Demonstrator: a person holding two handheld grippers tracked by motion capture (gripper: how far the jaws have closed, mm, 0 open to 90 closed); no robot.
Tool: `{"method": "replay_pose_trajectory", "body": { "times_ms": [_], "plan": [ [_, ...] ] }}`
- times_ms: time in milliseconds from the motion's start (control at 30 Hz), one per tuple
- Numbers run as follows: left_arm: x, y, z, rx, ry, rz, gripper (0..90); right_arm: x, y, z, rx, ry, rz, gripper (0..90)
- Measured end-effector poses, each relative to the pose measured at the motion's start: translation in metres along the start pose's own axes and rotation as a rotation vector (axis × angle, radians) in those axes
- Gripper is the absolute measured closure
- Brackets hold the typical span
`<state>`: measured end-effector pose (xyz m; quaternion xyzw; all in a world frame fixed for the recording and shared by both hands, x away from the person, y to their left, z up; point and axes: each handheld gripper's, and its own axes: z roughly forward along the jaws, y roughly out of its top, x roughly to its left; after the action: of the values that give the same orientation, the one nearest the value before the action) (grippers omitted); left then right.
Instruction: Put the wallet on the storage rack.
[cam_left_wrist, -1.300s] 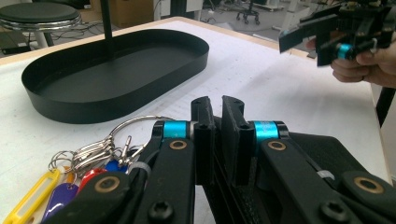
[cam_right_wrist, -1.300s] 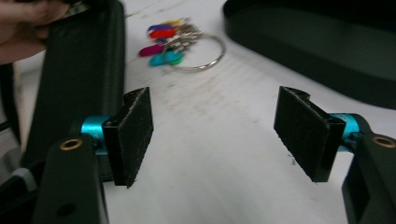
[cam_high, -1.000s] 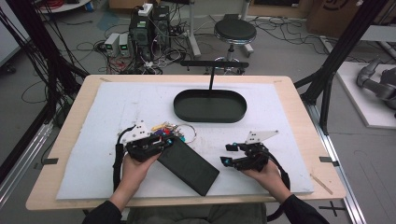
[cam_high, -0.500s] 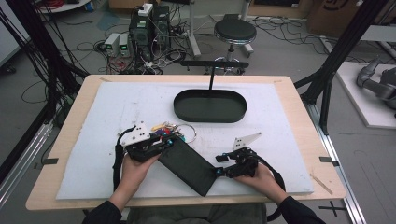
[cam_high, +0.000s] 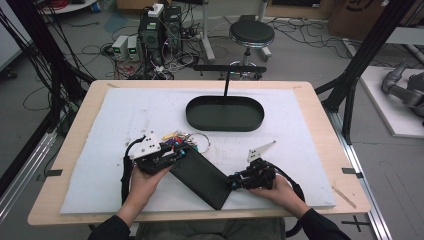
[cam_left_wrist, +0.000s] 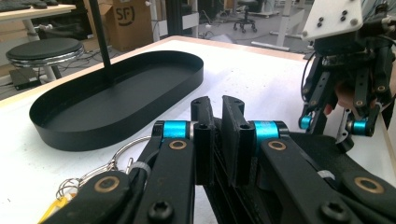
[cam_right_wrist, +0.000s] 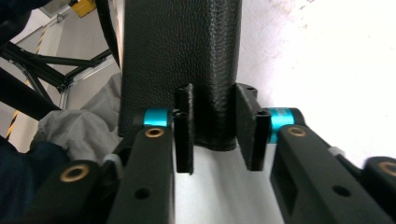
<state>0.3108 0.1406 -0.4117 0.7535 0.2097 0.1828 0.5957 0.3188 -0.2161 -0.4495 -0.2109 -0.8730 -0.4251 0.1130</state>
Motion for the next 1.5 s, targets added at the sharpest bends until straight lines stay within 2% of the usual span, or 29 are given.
{"method": "replay_pose_trajectory", "body": {
  "times_ms": [100, 167, 333, 433, 467, 533, 633, 667, 700, 733, 800, 867, 900, 933, 967, 1000, 1033, 1067, 1167, 1200, 1300, 1367, 1400, 1433, 1500],
  "plan": [
    [0.001, -0.001, 0.000, -0.002, -0.001, -0.010, 82.8, 0.000, 0.000, -0.004, -0.008, 0.006, 0.000, 75.7],
    [0.003, -0.002, -0.001, -0.012, -0.004, -0.019, 82.6, 0.003, 0.002, -0.009, -0.022, 0.002, -0.017, 78.0],
    [0.006, -0.004, -0.003, -0.014, -0.018, -0.037, 80.2, 0.008, 0.008, -0.028, -0.064, -0.039, -0.093, 79.6],
    [0.008, -0.004, -0.001, -0.010, -0.029, -0.049, 69.7, 0.010, 0.010, -0.038, -0.076, -0.067, -0.144, 80.2],
    [0.008, -0.004, 0.000, -0.001, -0.026, -0.056, 63.2, 0.011, 0.010, -0.041, -0.079, -0.072, -0.150, 80.2],
    [0.010, -0.004, 0.003, 0.030, -0.045, -0.069, 49.5, 0.011, 0.010, -0.044, -0.085, -0.081, -0.171, 80.4],
    [0.013, -0.009, 0.010, 0.093, -0.064, -0.090, 38.3, 0.016, 0.010, -0.047, -0.090, -0.086, -0.228, 80.5],
    [0.015, -0.011, 0.012, 0.111, -0.085, -0.102, 36.1, 0.018, 0.011, -0.047, -0.090, -0.084, -0.247, 80.5],
    [0.015, -0.011, 0.012, 0.111, -0.085, -0.102, 36.1, 0.018, 0.011, -0.047, -0.090, -0.084, -0.247, 80.5],
    [0.016, -0.013, 0.015, 0.132, -0.122, -0.120, 35.9, 0.023, 0.012, -0.048, -0.085, -0.089, -0.289, 80.5],
    [0.016, -0.014, 0.017, 0.127, -0.155, -0.136, 34.7, 0.025, 0.012, -0.049, -0.084, -0.089, -0.307, 80.4],
    [0.016, -0.015, 0.019, 0.140, -0.211, -0.155, 34.7, 0.024, 0.011, -0.050, -0.088, -0.087, -0.318, 80.4],
    [0.016, -0.015, 0.019, 0.140, -0.211, -0.155, 34.7, 0.025, 0.011, -0.050, -0.088, -0.081, -0.324, 80.4],
    [0.016, -0.018, 0.023, 0.169, -0.253, -0.173, 34.7, 0.025, 0.011, -0.051, -0.092, -0.081, -0.328, 80.4],
    [0.016, -0.018, 0.023, 0.169, -0.253, -0.173, 34.7, 0.025, 0.011, -0.051, -0.091, -0.078, -0.336, 80.4],
    [0.015, -0.019, 0.026, 0.184, -0.307, -0.182, 37.2, 0.025, 0.011, -0.051, -0.092, -0.076, -0.341, 80.4],
    [0.015, -0.019, 0.026, 0.184, -0.307, -0.182, 46.4, 0.025, 0.011, -0.051, -0.092, -0.076, -0.341, 80.4],
    [0.013, -0.019, 0.025, 0.180, -0.326, -0.167, 47.5, 0.025, 0.011, -0.051, -0.091, -0.074, -0.340, 80.2],
    [0.015, -0.020, 0.022, 0.171, -0.350, -0.179, 57.4, 0.023, 0.009, -0.053, -0.092, -0.078, -0.330, 79.5],
    [0.018, -0.020, 0.020, 0.159, -0.370, -0.178, 61.4, 0.022, 0.009, -0.054, -0.092, -0.074, -0.324, 78.8],
    [0.018, -0.018, 0.017, 0.119, -0.385, -0.166, 69.7, 0.018, 0.008, -0.056, -0.100, -0.083, -0.301, 74.5],
    [0.016, -0.016, 0.015, 0.085, -0.388, -0.140, 72.9, 0.015, 0.008, -0.058, -0.117, -0.095, -0.268, 71.6],
    [0.015, -0.015, 0.014, 0.063, -0.383, -0.128, 73.7, 0.013, 0.008, -0.059, -0.132, -0.097, -0.253, 66.9],
    [0.014, -0.014, 0.013, 0.043, -0.375, -0.114, 74.4, 0.012, 0.008, -0.061, -0.149, -0.106, -0.237, 57.8],
    [0.010, -0.011, 0.011, -0.003, -0.349, -0.072, 74.9, 0.007, 0.007, -0.064, -0.185, -0.114, -0.187, 52.3]
  ]
}}
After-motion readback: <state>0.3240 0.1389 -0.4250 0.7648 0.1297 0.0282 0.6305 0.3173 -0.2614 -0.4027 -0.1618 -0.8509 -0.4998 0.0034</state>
